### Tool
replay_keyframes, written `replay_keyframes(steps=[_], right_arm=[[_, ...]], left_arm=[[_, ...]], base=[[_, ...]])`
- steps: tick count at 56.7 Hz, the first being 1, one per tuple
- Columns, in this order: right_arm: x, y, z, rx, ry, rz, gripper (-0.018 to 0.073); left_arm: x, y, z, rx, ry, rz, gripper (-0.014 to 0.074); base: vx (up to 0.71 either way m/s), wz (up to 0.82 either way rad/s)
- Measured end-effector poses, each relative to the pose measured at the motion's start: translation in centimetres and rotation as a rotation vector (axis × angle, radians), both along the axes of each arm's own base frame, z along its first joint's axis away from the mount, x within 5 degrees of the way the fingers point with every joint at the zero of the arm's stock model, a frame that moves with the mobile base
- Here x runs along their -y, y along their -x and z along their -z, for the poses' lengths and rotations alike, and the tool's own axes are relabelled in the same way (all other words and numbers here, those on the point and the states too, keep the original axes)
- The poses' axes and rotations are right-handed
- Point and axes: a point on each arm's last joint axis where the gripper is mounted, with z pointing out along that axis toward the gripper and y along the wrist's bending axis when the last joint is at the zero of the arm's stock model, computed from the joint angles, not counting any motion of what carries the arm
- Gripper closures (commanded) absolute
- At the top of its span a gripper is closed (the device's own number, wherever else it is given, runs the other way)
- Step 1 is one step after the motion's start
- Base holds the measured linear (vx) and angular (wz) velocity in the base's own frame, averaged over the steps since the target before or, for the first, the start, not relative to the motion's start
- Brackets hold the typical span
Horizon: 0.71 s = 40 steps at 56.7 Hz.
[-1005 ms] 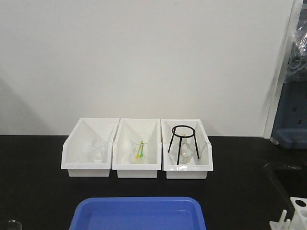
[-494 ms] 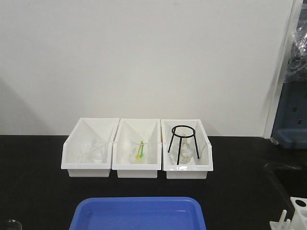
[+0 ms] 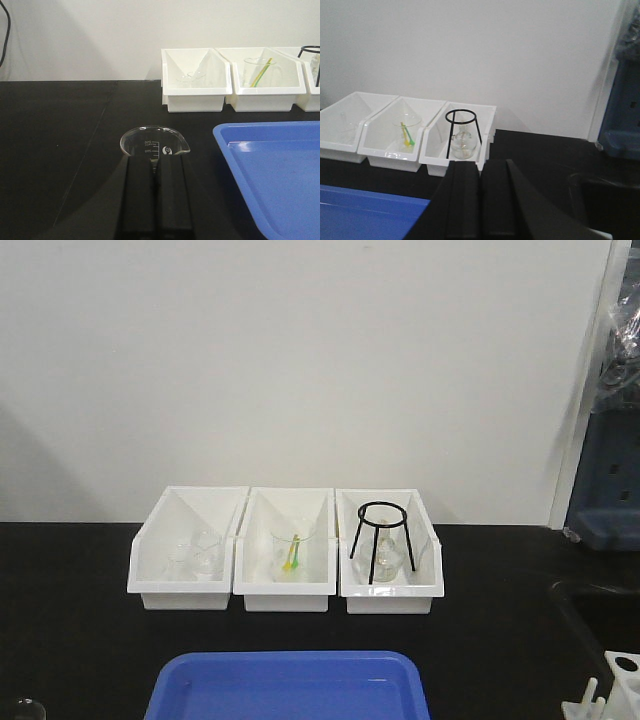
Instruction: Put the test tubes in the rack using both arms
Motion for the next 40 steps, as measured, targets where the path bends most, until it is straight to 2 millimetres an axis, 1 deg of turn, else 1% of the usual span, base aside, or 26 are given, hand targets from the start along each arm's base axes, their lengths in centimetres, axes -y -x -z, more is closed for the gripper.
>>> replay_keyframes(steps=[4,9,14,17,20,27,37,40], right_arm=[[0.4,0.7,0.4,0.015,-0.016,0.039,0.0572],[0.8,1.6,1.6,0.053,-0.006,0.069,0.0571],[1.1,2.5,3.7,0.091,-0.017,0.09,0.0571],[1.2,3.1,5.4,0.106,-0.019,0.102,0.0571],[1.3,3.5,6.6,0.113,-0.013,0.11,0.0571],[1.3,4.8,10.1,0.121,0.049,0.11,0.0571],[1.3,6.1,14.2,0.143,0.101,0.107,0.0571],[1.4,6.3,14.7,0.151,0.101,0.111,0.0571]], left_arm=[[0.0,0.0,0.0,0.0,0.0,0.0,0.0602],[0.0,0.0,0.0,0.0,0.0,0.0,0.0602],[0.0,0.0,0.0,0.0,0.0,0.0,0.0602],[0.0,0.0,0.0,0.0,0.0,0.0,0.0602],[0.0,0.0,0.0,0.0,0.0,0.0,0.0602],[0.0,0.0,0.0,0.0,0.0,0.0,0.0602],[0.0,0.0,0.0,0.0,0.0,0.0,0.0602],[0.0,0.0,0.0,0.0,0.0,0.0,0.0602]], base=[[0.0,0.0],[0.0,0.0],[0.0,0.0],[0.0,0.0],[0.0,0.0],[0.0,0.0],[0.0,0.0],[0.0,0.0]])
